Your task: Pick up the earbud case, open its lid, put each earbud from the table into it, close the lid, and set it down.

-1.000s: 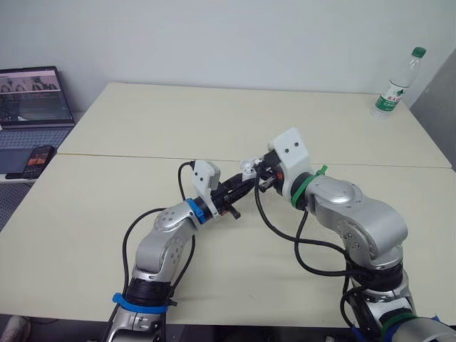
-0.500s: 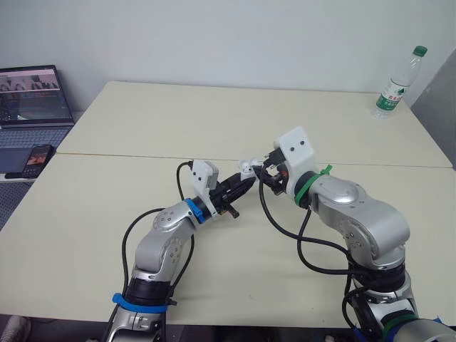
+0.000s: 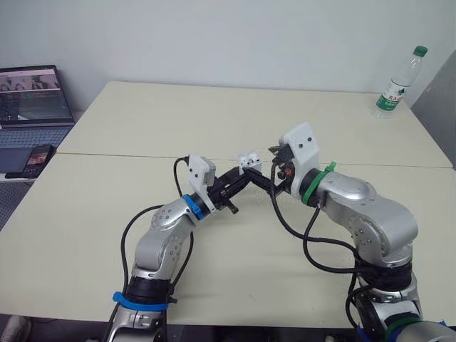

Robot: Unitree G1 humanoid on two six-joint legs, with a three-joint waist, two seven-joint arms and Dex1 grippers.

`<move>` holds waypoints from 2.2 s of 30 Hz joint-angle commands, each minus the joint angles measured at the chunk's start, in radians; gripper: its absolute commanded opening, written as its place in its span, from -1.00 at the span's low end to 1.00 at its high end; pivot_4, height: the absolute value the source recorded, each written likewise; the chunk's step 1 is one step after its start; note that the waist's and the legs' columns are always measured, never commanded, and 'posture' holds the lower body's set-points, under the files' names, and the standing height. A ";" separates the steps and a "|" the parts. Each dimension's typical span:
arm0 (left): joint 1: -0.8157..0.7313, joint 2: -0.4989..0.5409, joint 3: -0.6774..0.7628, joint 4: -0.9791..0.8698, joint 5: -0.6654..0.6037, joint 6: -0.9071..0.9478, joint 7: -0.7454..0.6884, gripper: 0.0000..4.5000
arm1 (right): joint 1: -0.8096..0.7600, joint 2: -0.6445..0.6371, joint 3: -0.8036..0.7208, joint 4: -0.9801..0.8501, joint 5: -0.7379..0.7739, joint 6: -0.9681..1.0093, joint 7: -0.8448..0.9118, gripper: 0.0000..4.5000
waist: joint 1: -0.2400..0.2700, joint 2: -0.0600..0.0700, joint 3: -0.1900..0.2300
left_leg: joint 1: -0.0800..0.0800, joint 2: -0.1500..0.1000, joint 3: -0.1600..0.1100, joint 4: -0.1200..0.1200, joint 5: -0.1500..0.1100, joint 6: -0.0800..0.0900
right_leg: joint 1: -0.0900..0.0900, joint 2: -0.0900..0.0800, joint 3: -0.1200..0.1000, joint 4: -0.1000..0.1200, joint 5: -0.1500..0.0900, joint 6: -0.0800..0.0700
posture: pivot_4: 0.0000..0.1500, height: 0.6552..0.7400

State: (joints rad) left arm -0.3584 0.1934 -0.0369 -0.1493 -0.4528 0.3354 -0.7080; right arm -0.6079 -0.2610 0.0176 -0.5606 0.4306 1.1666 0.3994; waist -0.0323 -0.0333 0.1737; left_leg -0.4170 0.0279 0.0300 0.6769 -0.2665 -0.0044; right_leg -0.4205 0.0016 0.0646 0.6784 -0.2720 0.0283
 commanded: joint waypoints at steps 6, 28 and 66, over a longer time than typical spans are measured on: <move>-0.034 0.085 0.014 -0.005 -0.124 0.021 -0.196 -0.66 | -0.111 -0.058 -0.374 0.207 0.319 -0.014 0.156 0.82 | 0.000 0.000 0.000 | 0.000 0.000 0.000 0.000 0.000 0.000 | 0.000 0.001 0.000 0.000 0.000 0.000 | 1.00 0.98; -0.094 0.157 -0.019 0.063 -0.187 0.183 -0.345 -0.66 | -0.068 -0.270 -0.177 0.278 0.464 -0.010 0.387 -0.99 | 0.000 0.001 0.000 | 0.000 0.001 0.000 0.000 0.000 0.000 | 0.000 0.006 0.001 0.000 0.000 0.000 | 1.00 0.98; -0.235 0.056 -0.108 0.223 -0.171 0.703 -0.074 0.50 | 0.572 -0.423 -0.191 -0.039 0.127 -0.567 0.287 -1.00 | -0.001 0.001 0.000 | 0.002 0.001 0.000 0.002 0.001 -0.001 | 0.001 0.008 0.002 0.003 -0.001 0.001 | 1.00 0.98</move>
State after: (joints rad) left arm -0.5795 0.2425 -0.1488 0.0830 -0.6215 1.0294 -0.7752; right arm -0.0410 -0.6763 -0.1388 -0.5617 0.5657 0.6236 0.6948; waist -0.0337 -0.0326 0.1739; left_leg -0.4145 0.0290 0.0296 0.6788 -0.2654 -0.0056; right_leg -0.4194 0.0101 0.0674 0.6810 -0.2725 0.0294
